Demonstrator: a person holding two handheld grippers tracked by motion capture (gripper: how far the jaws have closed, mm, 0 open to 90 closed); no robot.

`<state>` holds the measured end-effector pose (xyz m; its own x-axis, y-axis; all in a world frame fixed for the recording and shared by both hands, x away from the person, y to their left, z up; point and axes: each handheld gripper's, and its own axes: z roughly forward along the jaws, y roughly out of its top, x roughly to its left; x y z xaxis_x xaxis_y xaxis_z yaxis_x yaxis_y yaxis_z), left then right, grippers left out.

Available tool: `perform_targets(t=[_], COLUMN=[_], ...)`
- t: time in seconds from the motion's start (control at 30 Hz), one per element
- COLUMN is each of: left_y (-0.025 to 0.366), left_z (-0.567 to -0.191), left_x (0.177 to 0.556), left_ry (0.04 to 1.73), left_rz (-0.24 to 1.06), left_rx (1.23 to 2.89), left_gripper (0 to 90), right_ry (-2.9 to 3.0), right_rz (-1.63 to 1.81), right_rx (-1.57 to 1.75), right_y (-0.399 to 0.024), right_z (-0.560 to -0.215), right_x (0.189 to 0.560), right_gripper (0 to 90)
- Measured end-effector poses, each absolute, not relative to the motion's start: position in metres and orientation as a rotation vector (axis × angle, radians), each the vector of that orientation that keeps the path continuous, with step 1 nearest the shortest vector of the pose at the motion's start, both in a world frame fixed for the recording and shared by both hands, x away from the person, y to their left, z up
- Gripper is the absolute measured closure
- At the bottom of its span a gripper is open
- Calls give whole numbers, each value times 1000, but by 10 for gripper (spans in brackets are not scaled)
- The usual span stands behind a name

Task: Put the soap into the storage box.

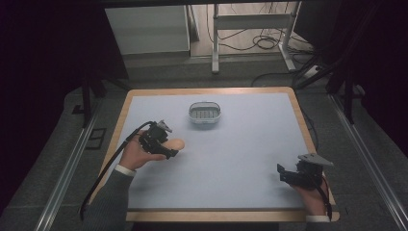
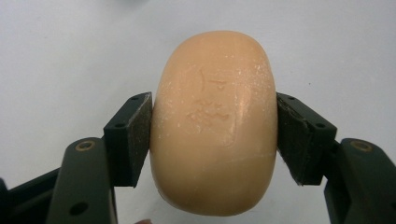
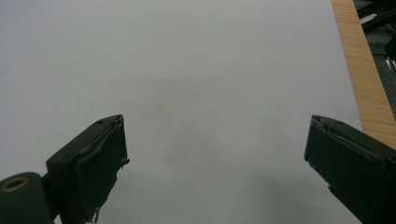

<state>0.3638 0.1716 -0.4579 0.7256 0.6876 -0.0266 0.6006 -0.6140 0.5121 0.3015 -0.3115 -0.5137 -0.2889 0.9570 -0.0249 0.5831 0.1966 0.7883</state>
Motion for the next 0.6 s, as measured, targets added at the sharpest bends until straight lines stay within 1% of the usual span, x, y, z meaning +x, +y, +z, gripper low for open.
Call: perform_targets(t=[0.6], left_y=[165], left_z=[-453], left_x=[373], left_ry=[974], left_rz=[241], left_rx=[2433], left_gripper=[335], right_ry=[1946], right_rz=[931], right_rx=[1435], right_y=[-313], right_z=[-513], right_x=[302], right_gripper=[56])
